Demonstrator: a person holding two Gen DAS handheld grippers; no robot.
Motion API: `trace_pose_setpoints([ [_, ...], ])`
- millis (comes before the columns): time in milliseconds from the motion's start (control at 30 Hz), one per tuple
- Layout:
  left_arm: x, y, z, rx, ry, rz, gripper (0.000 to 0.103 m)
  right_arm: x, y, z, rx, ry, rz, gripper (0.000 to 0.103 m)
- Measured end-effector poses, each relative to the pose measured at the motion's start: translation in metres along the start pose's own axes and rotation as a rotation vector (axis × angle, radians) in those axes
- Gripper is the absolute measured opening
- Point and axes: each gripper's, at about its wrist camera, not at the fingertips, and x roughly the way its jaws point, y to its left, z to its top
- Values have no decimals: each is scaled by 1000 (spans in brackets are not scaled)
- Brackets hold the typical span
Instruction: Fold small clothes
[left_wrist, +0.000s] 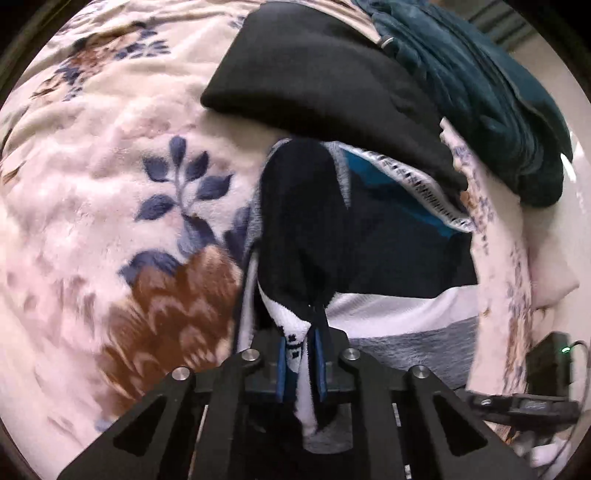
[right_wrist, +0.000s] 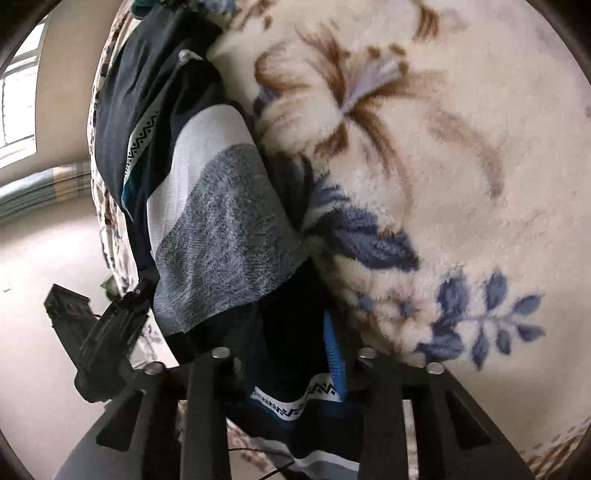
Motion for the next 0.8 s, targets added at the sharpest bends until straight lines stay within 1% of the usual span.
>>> trace_pose_setpoints([
  [67, 7, 10, 4, 2, 27, -21, 11, -2, 7, -4, -27, 5, 9, 29],
  [100, 4, 10, 5, 3, 26, -27, 11, -4, 9, -6, -33, 10, 10, 29],
  [167, 0, 2, 7, 43, 24, -8, 11, -17, 8, -11, -28, -13, -12, 30],
  [200, -3, 2, 7, 47, 13, -5, 11, -20, 9, -14, -46, -15, -37, 34],
  [233, -4, 1, 6, 41, 12, -10, 11, -22, 9, -17, -75, -6, -72, 47],
  [267, -5, 4, 4, 27, 6, -9, 11, -20, 8, -19, -94, 14, -93, 55],
  [300, -5, 7, 4, 15, 2, -13, 11, -13, 7, -25, -110, 47, -119, 60],
  [333, -4, 9, 5, 10, 4, -12, 10, -4, 5, -30, -120, 76, -123, 60],
  [367, -4, 10, 5, 15, -4, 9, 10, 6, 3, -34, -134, 108, -130, 59],
  [400, -3, 12, 5, 13, -2, 1, 10, 17, 3, -40, -152, 126, -143, 44],
  [433, -3, 14, 5, 5, 1, 1, 10, 23, 0, -45, -158, 125, -164, 7],
  [467, -4, 15, 5, -1, -4, 3, 10, 25, -3, -47, -151, 109, -184, 6],
  [500, -6, 15, 4, 0, 5, -8, 10, 23, -8, -47, -128, 75, -194, 6],
  [533, -12, 12, 3, 11, 11, -16, 14, 21, -14, -47, -95, 70, -179, 6],
  [567, -21, 9, -1, 18, 11, -24, 15, 21, -17, -47, -76, 83, -152, 6],
  [600, -26, 10, -3, 18, 12, -35, 19, 20, -16, -47, -77, 89, -138, 7],
  [633, -38, 11, -13, 1, 19, -69, 30, 17, -17, -48, -70, 85, -139, 8],
  [667, -44, 12, -19, -13, 22, -78, 36, 12, -17, -49, -58, 75, -126, 12],
  [700, -52, 15, -30, -32, 26, -90, 39, 9, -16, -51, -59, 78, -120, 17],
  [733, -55, 16, -42, -48, 44, -115, 51, 7, -14, -52, -64, 84, -125, 29],
  [767, -53, 16, -58, -58, 79, -138, 53, 4, -13, -55, -68, 87, -142, 37],
  [800, -49, 15, -68, -59, 106, -145, 53, 3, -13, -56, -70, 85, -146, 48],
])
